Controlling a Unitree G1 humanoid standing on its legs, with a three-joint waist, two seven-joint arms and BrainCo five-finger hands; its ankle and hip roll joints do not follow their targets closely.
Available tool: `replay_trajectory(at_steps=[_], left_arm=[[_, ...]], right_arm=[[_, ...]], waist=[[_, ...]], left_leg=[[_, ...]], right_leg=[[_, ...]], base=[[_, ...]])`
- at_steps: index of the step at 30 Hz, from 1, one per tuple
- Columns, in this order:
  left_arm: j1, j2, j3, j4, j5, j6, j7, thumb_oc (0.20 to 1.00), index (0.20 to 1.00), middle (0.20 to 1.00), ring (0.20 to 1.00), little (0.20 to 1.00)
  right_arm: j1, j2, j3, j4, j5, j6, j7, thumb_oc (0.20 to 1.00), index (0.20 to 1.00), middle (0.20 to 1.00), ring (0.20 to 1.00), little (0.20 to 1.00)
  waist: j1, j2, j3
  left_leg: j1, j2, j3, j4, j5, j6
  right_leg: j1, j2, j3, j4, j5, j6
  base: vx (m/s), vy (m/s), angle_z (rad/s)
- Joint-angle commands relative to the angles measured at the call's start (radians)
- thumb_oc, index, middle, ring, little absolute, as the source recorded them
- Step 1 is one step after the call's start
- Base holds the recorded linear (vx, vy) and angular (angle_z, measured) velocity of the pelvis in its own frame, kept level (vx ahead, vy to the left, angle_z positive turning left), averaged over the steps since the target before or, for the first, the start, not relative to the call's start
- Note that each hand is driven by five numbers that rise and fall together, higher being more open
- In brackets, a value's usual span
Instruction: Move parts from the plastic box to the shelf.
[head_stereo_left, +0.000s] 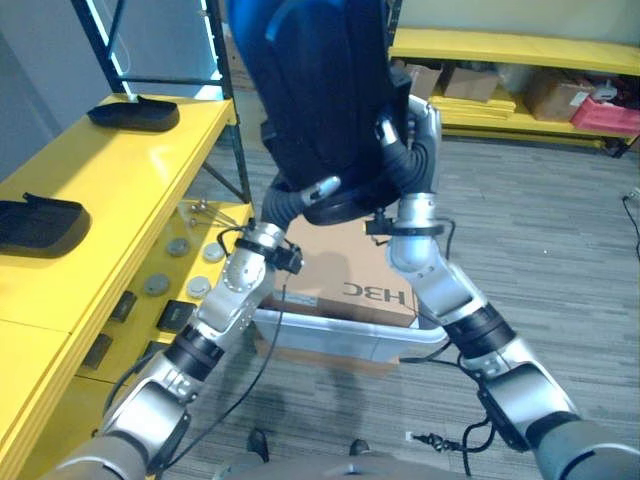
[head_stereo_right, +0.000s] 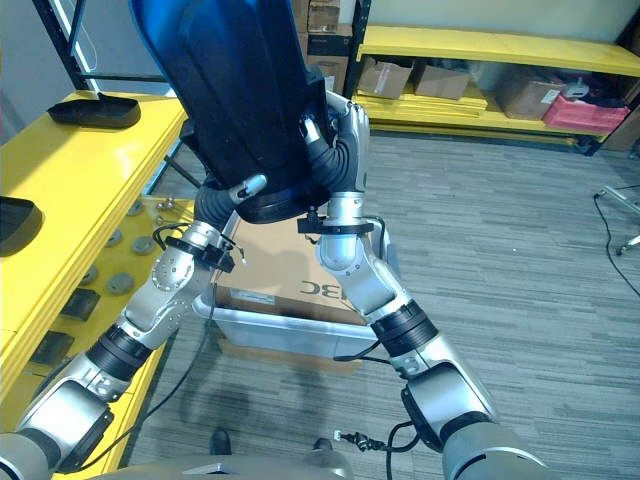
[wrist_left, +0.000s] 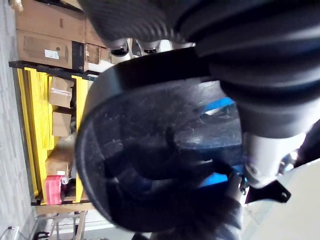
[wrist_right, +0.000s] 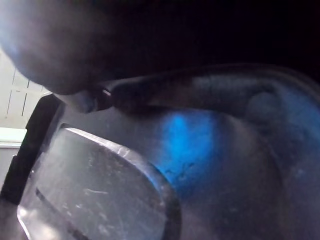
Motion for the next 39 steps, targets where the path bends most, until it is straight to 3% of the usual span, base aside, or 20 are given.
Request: replay_trajectory(at_steps=[1,8,10,13,15,16,17,18,24,26,29,37,39], left_arm=[[-0.179,-0.059,-0.029,0.033,-0.015,-0.033,-0.013,0.200,0.200,0.200,0.200,0.200],[-0.177,-0.062,-0.040,0.019,0.033,-0.010,-0.028,0.200,0.200,0.200,0.200,0.200],[-0.163,-0.052,-0.058,0.006,0.057,0.025,-0.010,0.200,0.200,0.200,0.200,0.200],[-0.142,-0.047,-0.061,0.002,0.068,0.021,0.017,0.200,0.200,0.200,0.200,0.200],[-0.098,-0.020,-0.051,0.005,0.160,-0.020,0.063,0.200,0.200,0.200,0.200,0.200],[-0.081,-0.007,-0.044,0.002,0.178,-0.032,0.075,0.200,0.200,0.200,0.200,0.200],[-0.071,0.001,-0.038,-0.001,0.191,-0.039,0.080,0.200,0.200,0.200,0.200,0.200],[-0.045,0.024,-0.024,-0.013,0.248,-0.047,0.089,0.200,0.200,0.200,0.200,0.200],[0.010,0.098,0.013,-0.031,0.412,-0.092,0.156,0.200,0.200,0.200,0.200,0.200],[0.059,0.166,0.056,-0.036,0.525,-0.127,0.229,0.200,0.200,0.200,0.200,0.200],[0.112,0.211,0.109,-0.043,0.556,-0.167,0.278,0.200,0.200,0.200,0.200,0.200],[0.249,0.261,0.246,-0.070,0.493,-0.284,0.284,0.200,0.200,0.200,0.200,0.200],[0.293,0.262,0.291,-0.087,0.444,-0.333,0.276,0.200,0.200,0.200,0.200,0.200]], right_arm=[[-0.054,0.049,0.049,-0.057,0.031,-0.085,0.066,0.200,0.200,0.200,0.200,0.200],[-0.029,0.079,0.068,-0.074,0.046,-0.092,0.085,0.200,0.200,0.200,0.200,0.200],[-0.008,0.106,0.101,-0.087,0.125,-0.140,0.180,0.200,0.200,0.200,0.200,0.200],[0.008,0.110,0.116,-0.105,0.161,-0.170,0.223,0.200,0.200,0.200,0.200,0.200],[0.047,0.102,0.130,-0.136,0.227,-0.186,0.289,0.200,0.200,0.200,0.200,0.200],[0.065,0.094,0.128,-0.144,0.259,-0.188,0.317,0.360,0.360,0.360,0.360,0.360],[0.077,0.091,0.128,-0.148,0.278,-0.191,0.332,0.799,0.799,0.799,0.799,0.799],[0.106,0.080,0.123,-0.157,0.313,-0.202,0.352,1.000,1.000,1.000,1.000,1.000],[0.194,0.037,0.073,-0.193,0.394,-0.216,0.410,1.000,1.000,1.000,1.000,1.000],[0.291,-0.023,-0.001,-0.195,0.478,-0.191,0.445,1.000,1.000,1.000,1.000,1.000],[0.405,-0.064,-0.082,-0.176,0.528,-0.187,0.481,1.000,1.000,1.000,1.000,1.000],[0.641,-0.053,-0.234,-0.059,0.641,-0.130,0.594,1.000,1.000,1.000,1.000,1.000],[0.701,-0.027,-0.247,0.014,0.700,-0.050,0.641,1.000,1.000,1.000,1.000,1.000]], waist=[[0.033,-0.008,-0.017],[0.034,-0.008,-0.015],[0.043,-0.009,-0.011],[0.048,-0.010,-0.009],[0.057,-0.013,-0.005],[0.060,-0.015,-0.004],[0.062,-0.015,-0.004],[0.065,-0.016,-0.003],[0.065,-0.017,0.001],[0.054,-0.017,0.004],[0.039,-0.018,0.007],[0.000,-0.024,0.017],[-0.010,-0.027,0.019]], left_leg=[[0.074,0.013,-0.010,-0.005,-0.186,-0.007],[0.071,0.011,-0.009,-0.005,-0.186,-0.005],[0.069,0.009,-0.012,-0.005,-0.186,-0.003],[0.067,0.009,-0.015,-0.005,-0.185,-0.002],[0.067,0.008,-0.018,-0.005,-0.185,0.000],[0.066,0.008,-0.021,-0.005,-0.185,0.001],[0.066,0.007,-0.022,-0.005,-0.184,0.001],[0.066,0.008,-0.021,-0.005,-0.183,0.001],[0.064,0.009,-0.024,-0.005,-0.181,-0.001],[0.066,0.009,-0.021,-0.005,-0.179,-0.001],[0.068,0.011,-0.011,-0.005,-0.178,-0.001],[0.074,0.015,0.008,-0.005,-0.178,0.001],[0.076,0.015,0.012,-0.005,-0.179,-0.001]], right_leg=[[0.010,0.006,-0.007,0.005,-0.100,-0.004],[0.008,0.005,-0.009,0.005,-0.100,-0.004],[0.008,0.003,-0.016,0.005,-0.100,-0.005],[0.008,0.002,-0.019,0.005,-0.100,-0.006],[0.011,0.001,-0.025,0.005,-0.100,-0.007],[0.012,0.001,-0.027,0.005,-0.100,-0.008],[0.012,0.001,-0.029,0.005,-0.100,-0.008],[0.013,0.000,-0.032,0.005,-0.100,-0.008],[0.014,0.000,-0.036,0.005,-0.097,-0.006],[0.015,0.000,-0.031,0.005,-0.095,-0.003],[0.013,-0.003,-0.028,0.005,-0.091,0.002],[0.010,-0.002,-0.015,0.005,-0.087,0.005],[0.010,-0.003,-0.013,0.005,-0.088,0.007]], base=[[0.00,0.000,0.00],[0.00,0.000,0.00],[0.00,0.000,0.00],[0.00,0.000,0.00],[-0.01,-0.021,0.04],[-0.01,-0.016,0.06],[-0.01,-0.013,0.07],[-0.01,-0.008,0.06],[-0.01,0.003,0.03],[-0.01,0.041,0.02],[0.00,0.013,0.00],[0.00,0.010,-0.06],[0.00,0.005,-0.07]])
